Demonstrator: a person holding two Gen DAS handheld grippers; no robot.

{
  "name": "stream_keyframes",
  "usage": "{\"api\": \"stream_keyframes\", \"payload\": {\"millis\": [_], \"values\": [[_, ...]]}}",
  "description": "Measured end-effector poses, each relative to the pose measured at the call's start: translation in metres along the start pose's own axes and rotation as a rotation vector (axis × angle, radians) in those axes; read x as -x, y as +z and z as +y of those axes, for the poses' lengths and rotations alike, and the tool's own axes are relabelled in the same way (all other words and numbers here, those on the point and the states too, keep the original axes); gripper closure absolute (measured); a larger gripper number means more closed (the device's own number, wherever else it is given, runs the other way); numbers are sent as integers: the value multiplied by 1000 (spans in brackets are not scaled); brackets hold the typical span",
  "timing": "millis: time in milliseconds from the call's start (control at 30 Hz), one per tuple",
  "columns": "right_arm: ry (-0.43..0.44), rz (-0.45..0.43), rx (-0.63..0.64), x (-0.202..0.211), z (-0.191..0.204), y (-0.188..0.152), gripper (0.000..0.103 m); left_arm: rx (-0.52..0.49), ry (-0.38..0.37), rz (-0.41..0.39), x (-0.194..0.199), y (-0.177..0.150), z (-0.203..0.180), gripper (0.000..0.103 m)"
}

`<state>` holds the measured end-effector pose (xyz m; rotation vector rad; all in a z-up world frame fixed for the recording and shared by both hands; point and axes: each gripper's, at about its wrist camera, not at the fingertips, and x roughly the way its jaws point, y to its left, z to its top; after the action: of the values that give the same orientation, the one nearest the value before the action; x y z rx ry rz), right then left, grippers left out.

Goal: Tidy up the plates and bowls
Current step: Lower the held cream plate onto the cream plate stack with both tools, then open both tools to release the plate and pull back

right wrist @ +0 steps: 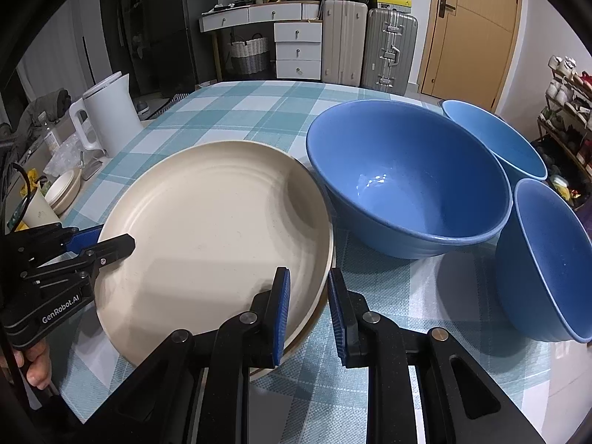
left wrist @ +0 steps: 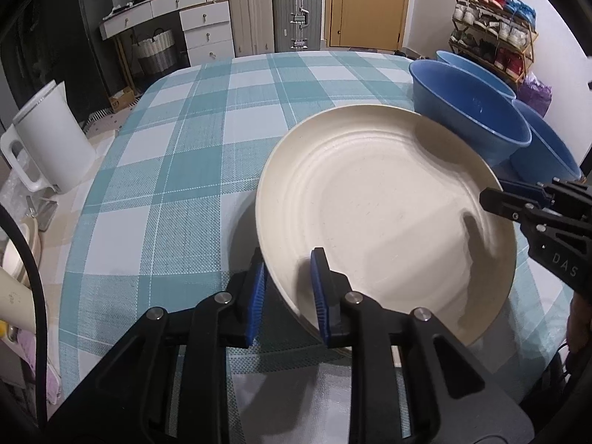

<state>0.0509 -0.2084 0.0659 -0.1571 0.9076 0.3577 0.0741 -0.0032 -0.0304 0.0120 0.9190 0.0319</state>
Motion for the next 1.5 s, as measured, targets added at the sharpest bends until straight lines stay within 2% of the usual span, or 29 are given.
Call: {"api": "stream_keyframes", "payload": {"millis": [233, 433, 567, 733, 900, 967, 1100, 1167, 1200, 1233, 1300, 1367, 1400, 1433, 1500], "values": [[-26, 2, 16, -4, 4, -2, 81, -48, 46, -6, -1, -2, -8, 81], [-39, 0, 28, -5, 5, -3, 81, -45, 57, 8, -5, -3, -8, 80], [-65, -5, 51, -6, 9, -4, 81, -22, 27, 9, -5, -2, -3, 80], [-66, 4, 50, -5, 9, -4, 80, 46, -52, 20, -2, 1, 11, 80], [-43, 11, 26, 0, 7, -2, 76, 106, -80, 13, 5, 3, 24, 63], [-22, 6, 25, 4, 8, -2, 66, 118, -104, -2, 11, 4, 27, 58], [13, -16, 27, 16, 13, -2, 50, 135, -142, -33, 25, 7, 30, 42], [32, -30, 23, 24, 13, -1, 32, 143, -165, -45, 32, 9, 31, 32], [41, -39, 20, 28, 13, 0, 28, 148, -174, -49, 35, 10, 32, 25], [54, -56, 15, 34, 12, 0, 22, 153, -184, -55, 39, 11, 32, 24], [61, -78, 9, 43, 10, 2, 19, 155, -197, -64, 46, 12, 31, 21], [49, -95, 1, 52, 7, 3, 10, 154, -196, -81, 53, 14, 28, 11], [39, -109, -4, 56, 4, 4, 7, 153, -191, -89, 56, 13, 26, 0], [33, -122, -8, 60, 3, 5, 3, 150, -186, -107, 61, 14, 24, 1], [20, -142, -21, 68, -3, 7, 2, 145, -183, -118, 68, 15, 21, 1]]}}
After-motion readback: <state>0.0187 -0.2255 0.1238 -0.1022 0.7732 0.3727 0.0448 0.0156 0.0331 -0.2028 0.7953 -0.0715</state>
